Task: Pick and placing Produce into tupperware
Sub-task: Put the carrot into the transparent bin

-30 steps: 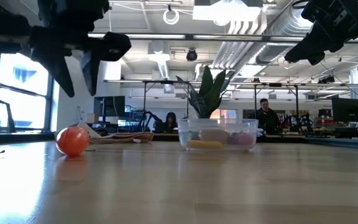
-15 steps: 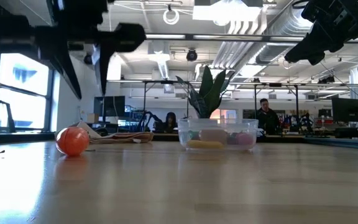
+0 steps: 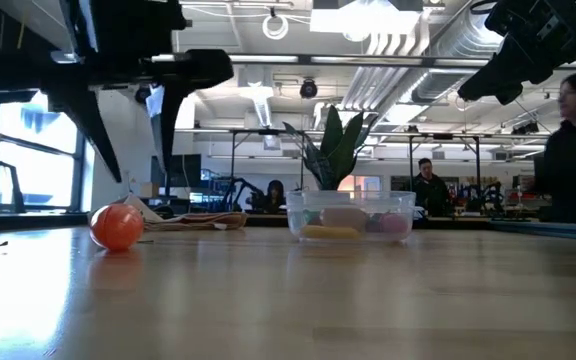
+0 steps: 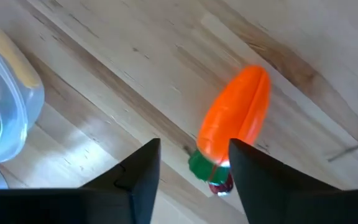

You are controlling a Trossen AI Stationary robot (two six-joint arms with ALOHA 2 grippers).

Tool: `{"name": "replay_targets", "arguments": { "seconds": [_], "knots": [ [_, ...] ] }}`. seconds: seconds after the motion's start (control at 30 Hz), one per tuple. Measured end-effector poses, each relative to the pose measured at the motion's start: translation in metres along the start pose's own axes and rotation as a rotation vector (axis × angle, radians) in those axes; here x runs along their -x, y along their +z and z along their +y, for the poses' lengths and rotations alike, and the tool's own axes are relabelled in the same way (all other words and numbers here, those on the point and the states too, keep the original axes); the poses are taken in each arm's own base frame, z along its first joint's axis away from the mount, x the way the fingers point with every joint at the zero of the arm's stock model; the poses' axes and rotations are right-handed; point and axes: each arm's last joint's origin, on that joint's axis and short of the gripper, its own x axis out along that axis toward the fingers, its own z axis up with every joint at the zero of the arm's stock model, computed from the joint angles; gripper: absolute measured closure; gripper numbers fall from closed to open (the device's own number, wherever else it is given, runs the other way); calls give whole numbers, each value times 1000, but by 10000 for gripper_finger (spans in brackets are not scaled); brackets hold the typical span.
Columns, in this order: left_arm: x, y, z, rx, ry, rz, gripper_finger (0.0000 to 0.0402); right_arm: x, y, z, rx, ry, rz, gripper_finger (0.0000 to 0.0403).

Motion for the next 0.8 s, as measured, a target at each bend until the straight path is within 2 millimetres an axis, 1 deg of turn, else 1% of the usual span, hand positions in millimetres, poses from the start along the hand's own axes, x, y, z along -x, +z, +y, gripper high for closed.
{"name": "replay_targets", "arguments": {
  "seconds": [0.13, 0.27, 0.37, 0.57, 0.7, 0.8],
  "knots": [
    [2, 2, -2, -5, 0, -13, 190, 0, 0, 0, 0, 0, 1, 367],
    [4, 1, -4, -5, -57, -35, 173, 0, 0, 0, 0, 0, 0, 367],
    [4, 1, -6, -1, -131, -70, 175, 0, 0, 0, 0, 0, 1, 367],
    [3, 0, -7, -28, -154, -77, 191, 0, 0, 0, 0, 0, 1, 367],
    [-3, -3, -11, -123, -161, -66, 196, 0, 0, 0, 0, 0, 1, 367],
    [-8, -5, -13, -161, -138, -47, 197, 0, 0, 0, 0, 0, 1, 367]
  ]
}}
